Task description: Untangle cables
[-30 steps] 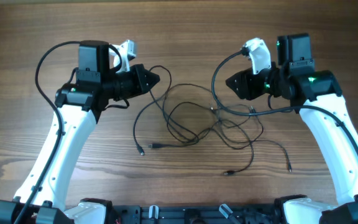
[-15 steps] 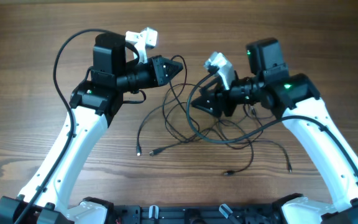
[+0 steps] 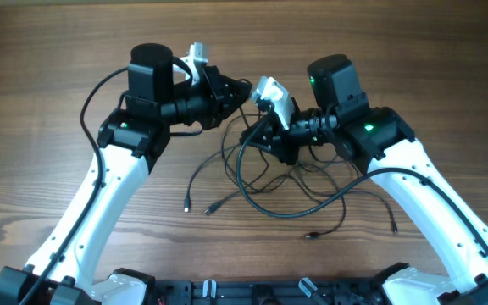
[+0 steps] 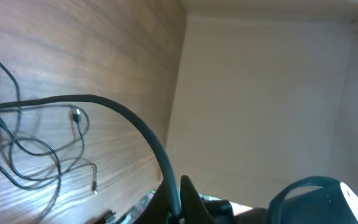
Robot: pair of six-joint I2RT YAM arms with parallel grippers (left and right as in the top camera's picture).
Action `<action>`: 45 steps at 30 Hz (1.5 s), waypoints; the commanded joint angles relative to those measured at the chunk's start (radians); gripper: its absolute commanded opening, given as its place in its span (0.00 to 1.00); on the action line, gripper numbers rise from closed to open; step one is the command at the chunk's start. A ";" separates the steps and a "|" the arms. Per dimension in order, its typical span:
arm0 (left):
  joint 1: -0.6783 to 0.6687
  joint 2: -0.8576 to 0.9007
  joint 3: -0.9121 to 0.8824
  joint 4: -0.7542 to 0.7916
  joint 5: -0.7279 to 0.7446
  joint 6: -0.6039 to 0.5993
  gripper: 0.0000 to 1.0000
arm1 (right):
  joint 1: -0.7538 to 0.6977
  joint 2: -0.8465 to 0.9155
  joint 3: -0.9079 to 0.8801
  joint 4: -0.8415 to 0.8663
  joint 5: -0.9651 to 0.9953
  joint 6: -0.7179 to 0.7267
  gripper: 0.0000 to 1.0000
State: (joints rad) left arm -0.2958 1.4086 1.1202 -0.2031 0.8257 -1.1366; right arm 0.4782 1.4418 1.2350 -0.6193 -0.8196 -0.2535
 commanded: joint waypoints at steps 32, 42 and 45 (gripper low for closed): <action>0.148 0.005 0.006 -0.409 -0.383 0.479 0.56 | -0.879 -0.123 0.311 0.198 0.674 0.446 0.04; 0.147 0.005 0.006 -0.453 -0.383 0.479 0.55 | -0.947 0.063 0.310 0.046 0.956 0.561 0.04; 0.147 0.005 0.006 -0.462 -0.383 0.479 0.55 | -0.947 0.159 0.310 0.021 0.995 0.490 0.04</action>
State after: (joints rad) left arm -0.1501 1.4094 1.1213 -0.6605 0.4530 -0.6811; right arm -0.4683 1.5337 1.5379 -0.5865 0.1181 0.2871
